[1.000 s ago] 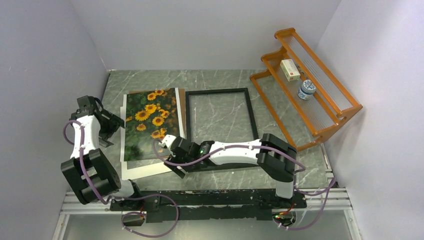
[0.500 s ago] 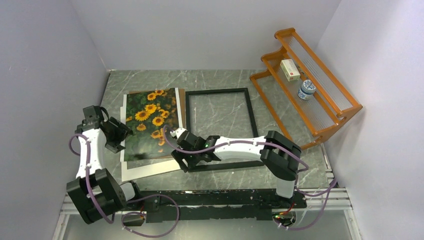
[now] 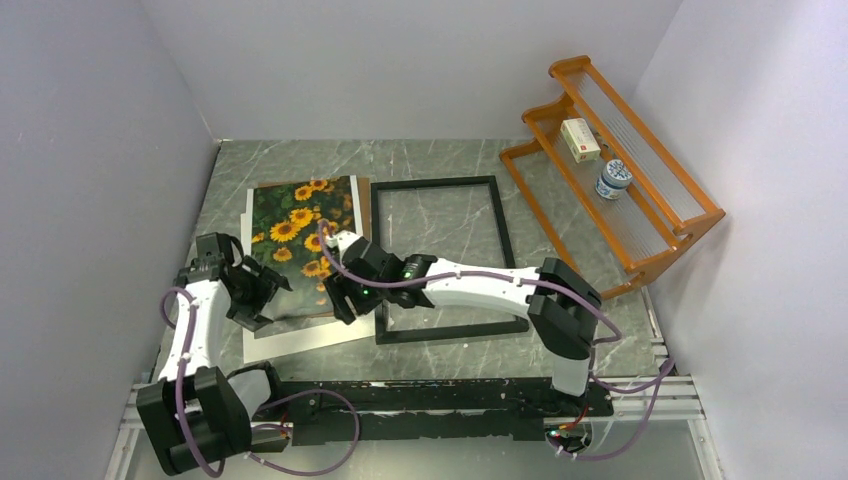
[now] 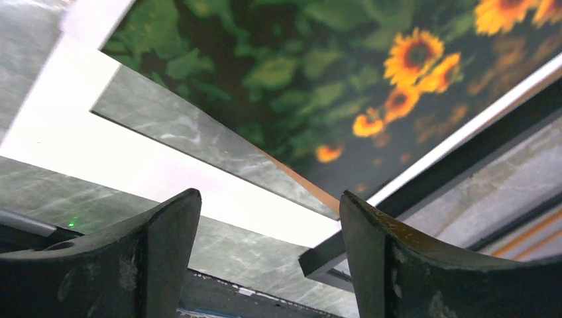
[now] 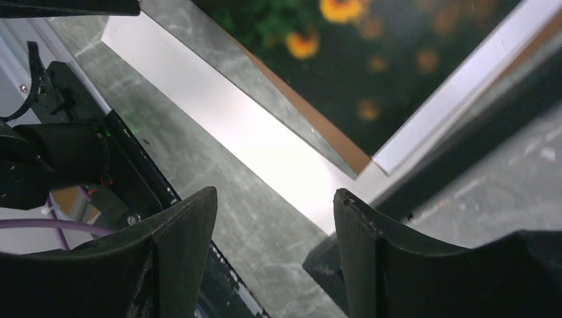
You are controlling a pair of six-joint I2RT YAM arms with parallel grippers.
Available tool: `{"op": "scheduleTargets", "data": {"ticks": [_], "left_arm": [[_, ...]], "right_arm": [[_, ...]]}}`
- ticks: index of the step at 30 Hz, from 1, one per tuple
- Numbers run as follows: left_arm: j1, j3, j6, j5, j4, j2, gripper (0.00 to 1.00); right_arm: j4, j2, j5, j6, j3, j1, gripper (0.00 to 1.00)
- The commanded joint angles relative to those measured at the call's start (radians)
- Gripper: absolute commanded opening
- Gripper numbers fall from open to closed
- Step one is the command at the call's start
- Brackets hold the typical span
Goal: Put the photo into the frame
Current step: Adjust the photo frame item at the center of the board.
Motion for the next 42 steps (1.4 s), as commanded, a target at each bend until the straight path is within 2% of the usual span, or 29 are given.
{"op": "scheduleTargets", "data": {"ticks": [1, 3, 7, 11, 14, 20, 26, 33, 37, 42], "left_arm": [[-0.004, 0.080, -0.004, -0.123, -0.002, 0.035, 0.83], [-0.003, 0.116, 0.021, -0.148, -0.001, 0.094, 0.84], [0.004, 0.162, 0.062, -0.111, 0.071, 0.223, 0.77], [0.029, 0.206, 0.051, -0.184, 0.112, 0.325, 0.76], [0.079, 0.267, 0.026, -0.186, 0.117, 0.416, 0.75], [0.104, 0.417, 0.028, -0.156, 0.120, 0.552, 0.75], [0.109, 0.510, 0.066, -0.109, 0.095, 0.612, 0.75], [0.120, 0.576, 0.121, -0.081, 0.054, 0.651, 0.75], [0.124, 0.625, 0.159, -0.079, 0.012, 0.680, 0.75], [0.130, 0.634, 0.206, -0.060, 0.011, 0.697, 0.75]], "right_arm": [[0.079, 0.055, 0.003, -0.213, 0.067, 0.049, 0.68], [0.090, 0.071, 0.045, -0.366, 0.070, 0.089, 0.69], [0.111, 0.101, 0.157, -0.587, 0.074, 0.150, 0.70], [0.089, 0.147, 0.197, -0.718, 0.097, 0.166, 0.70], [0.065, 0.179, 0.210, -0.792, 0.105, 0.176, 0.70], [0.042, 0.206, 0.221, -0.918, 0.070, 0.191, 0.69], [0.069, 0.223, 0.186, -0.989, 0.046, 0.194, 0.68], [0.189, 0.337, 0.337, -1.045, 0.081, 0.198, 0.61], [0.258, 0.345, 0.333, -1.060, 0.113, 0.203, 0.58], [0.272, 0.352, 0.299, -0.975, 0.216, 0.212, 0.57]]}}
